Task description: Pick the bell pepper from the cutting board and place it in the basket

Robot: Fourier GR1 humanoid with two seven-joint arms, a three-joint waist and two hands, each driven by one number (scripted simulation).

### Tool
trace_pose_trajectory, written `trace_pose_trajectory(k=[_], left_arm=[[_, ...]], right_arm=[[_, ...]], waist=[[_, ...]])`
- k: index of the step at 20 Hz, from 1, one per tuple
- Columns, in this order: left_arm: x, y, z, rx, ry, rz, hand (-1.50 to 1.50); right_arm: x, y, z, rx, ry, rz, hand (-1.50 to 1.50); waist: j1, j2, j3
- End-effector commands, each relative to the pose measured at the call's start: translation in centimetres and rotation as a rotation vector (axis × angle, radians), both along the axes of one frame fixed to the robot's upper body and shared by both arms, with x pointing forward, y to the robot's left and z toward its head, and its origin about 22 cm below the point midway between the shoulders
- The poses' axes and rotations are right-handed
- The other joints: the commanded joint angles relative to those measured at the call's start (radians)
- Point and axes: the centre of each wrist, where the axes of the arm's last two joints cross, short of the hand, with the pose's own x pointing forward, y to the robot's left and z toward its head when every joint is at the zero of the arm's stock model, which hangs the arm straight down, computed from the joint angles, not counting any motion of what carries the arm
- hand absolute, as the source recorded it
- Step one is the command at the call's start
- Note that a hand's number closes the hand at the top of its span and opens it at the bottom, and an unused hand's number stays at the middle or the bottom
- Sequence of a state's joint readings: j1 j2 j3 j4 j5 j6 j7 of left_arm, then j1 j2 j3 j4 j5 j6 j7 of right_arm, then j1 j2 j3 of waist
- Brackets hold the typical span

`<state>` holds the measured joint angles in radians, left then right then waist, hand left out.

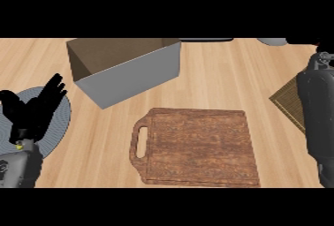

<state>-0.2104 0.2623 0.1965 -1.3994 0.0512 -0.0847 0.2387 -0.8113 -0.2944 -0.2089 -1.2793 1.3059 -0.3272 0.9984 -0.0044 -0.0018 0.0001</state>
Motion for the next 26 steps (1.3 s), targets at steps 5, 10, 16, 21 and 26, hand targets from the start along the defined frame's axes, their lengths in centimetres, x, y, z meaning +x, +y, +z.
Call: trace_pose_trajectory(k=[5, 10, 16, 21, 26], left_arm=[[0.1, -0.7, 0.5, 0.003, -0.001, -0.008, 0.00], [0.2, -1.7, -0.5, -0.003, -0.003, -0.021, 0.00], [0.5, -1.3, 0.4, -0.008, -0.006, -0.025, 0.00], [-0.9, -0.5, -0.1, 0.006, -0.007, -0.001, 0.00], [-1.0, -0.9, -1.6, -0.012, 0.006, 0.014, 0.00]], right_arm=[[-1.7, -7.4, -2.4, 0.061, -0.102, -0.244, -1.50], [-1.1, -7.7, -5.4, 0.080, -0.055, -0.179, -1.50], [-2.0, -7.4, -3.5, 0.074, -0.149, -0.077, -1.50], [-4.3, -10.8, -2.6, 0.130, -0.382, -0.211, -1.50], [-7.5, -11.1, -1.5, 0.229, -0.573, -0.281, -1.50]], waist=[[-0.001, 0.002, 0.000], [0.007, 0.003, 0.000], [0.005, 0.002, 0.000], [-0.003, -0.002, 0.001], [-0.017, -0.003, 0.000]])
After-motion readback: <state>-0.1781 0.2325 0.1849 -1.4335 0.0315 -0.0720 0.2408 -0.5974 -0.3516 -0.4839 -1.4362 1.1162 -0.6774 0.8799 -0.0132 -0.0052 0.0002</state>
